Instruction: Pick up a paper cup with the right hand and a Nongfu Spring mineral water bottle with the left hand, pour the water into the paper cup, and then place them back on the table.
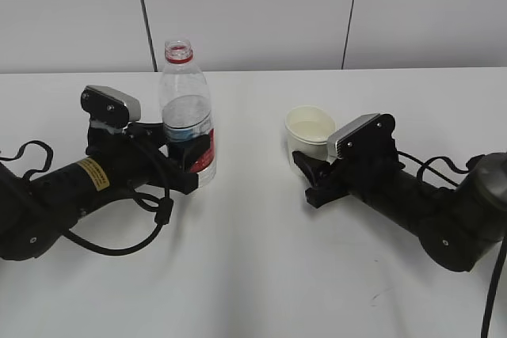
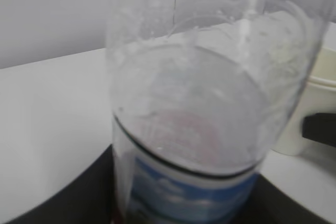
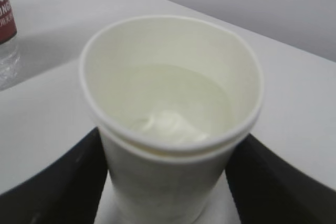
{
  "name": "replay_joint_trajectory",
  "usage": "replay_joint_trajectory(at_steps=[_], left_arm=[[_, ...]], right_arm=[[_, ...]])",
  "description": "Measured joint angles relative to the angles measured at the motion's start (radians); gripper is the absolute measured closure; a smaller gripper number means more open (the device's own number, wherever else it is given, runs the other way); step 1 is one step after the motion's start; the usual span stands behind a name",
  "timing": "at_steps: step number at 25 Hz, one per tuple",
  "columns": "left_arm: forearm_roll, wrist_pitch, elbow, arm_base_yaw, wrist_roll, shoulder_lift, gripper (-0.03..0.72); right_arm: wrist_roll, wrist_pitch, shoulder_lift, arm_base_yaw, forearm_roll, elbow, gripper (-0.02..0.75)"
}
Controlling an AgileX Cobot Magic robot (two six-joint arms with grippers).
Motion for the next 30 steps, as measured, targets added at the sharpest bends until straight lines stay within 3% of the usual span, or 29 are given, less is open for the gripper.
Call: replay_joint_trajectory(at_steps=[5,8,13,21,25,30], left_arm=[[-0.007,0.001,0.0,0.0,0.001,0.001,0.167],[-0.008,0.001,0.0,0.0,0.001,0.001,0.127],[0.001,0.001,0.0,0.0,0.022,0.001,0.105],[-0.022,0.001,0.046,0.001,0.039,-0.011,0.094],[-0.102,0.0,0.122,0.003,0.064,-0.065,0.094],[-0.256,0.001,0.175,0.003,0.192,-0.12,0.094]], right_arm=[[0.005,-0.018,0.011,0.0,0.004,-0.003,0.234],[0.005,-0.018,0.011,0.0,0.004,-0.003,0.199],[0.05,-0.018,0.013,0.0,0.004,0.004,0.107],[0.062,-0.018,-0.004,0.0,0.102,0.142,0.096],[0.064,-0.018,-0.063,0.0,0.15,0.218,0.099],[0.064,-0.018,-0.087,-0.012,0.269,0.255,0.106]])
